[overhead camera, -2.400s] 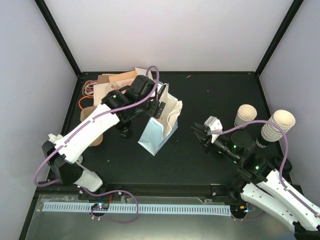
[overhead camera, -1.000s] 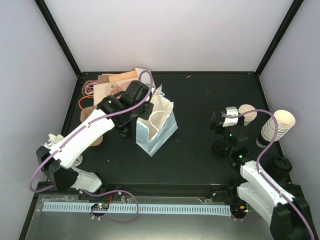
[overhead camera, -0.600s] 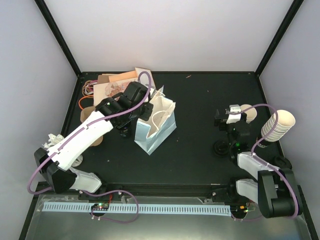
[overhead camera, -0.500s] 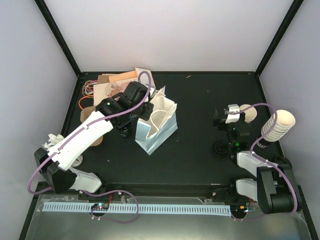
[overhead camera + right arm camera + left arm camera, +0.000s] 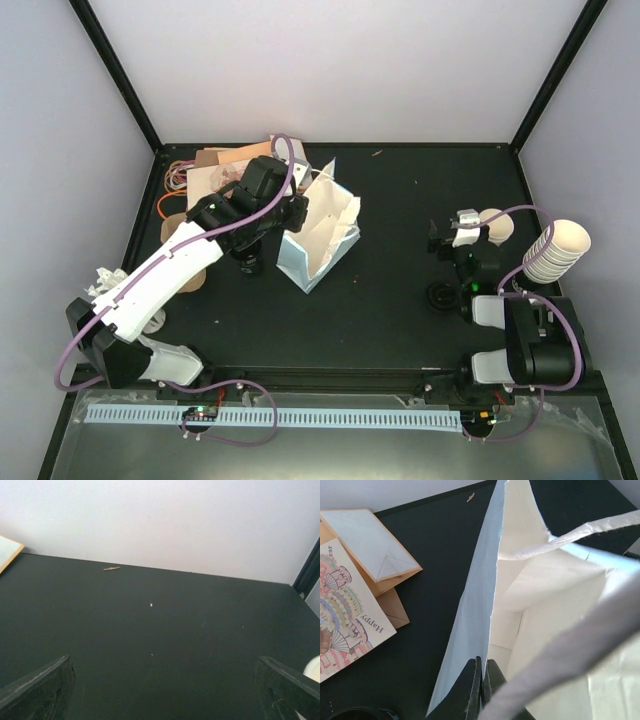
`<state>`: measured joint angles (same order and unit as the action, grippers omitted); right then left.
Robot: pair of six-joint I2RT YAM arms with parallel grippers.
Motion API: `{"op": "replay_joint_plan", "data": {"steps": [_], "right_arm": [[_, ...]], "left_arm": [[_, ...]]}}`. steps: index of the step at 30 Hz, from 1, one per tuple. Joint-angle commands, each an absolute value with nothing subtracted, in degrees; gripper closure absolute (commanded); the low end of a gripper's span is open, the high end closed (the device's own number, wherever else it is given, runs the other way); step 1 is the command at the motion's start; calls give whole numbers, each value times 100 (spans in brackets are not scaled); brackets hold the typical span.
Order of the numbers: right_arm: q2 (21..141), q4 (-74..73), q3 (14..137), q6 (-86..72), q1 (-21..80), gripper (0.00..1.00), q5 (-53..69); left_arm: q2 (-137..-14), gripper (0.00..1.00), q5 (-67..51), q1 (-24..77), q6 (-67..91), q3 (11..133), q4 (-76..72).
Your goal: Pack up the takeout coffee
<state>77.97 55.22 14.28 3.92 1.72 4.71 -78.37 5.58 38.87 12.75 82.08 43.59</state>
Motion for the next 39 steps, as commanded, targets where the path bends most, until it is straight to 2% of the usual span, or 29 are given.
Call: {"op": "replay_joint_plan", "data": {"steps": [1, 39], "right_arm": [[8007, 6041, 1512, 176, -10, 0, 524], [8023, 5819, 1626, 9, -70, 0, 334]], "left_arm": [[-7696, 98, 343, 3824, 1362, 8256, 4097], [-7426, 98, 74, 3735, 1313, 8037, 4238]]}}
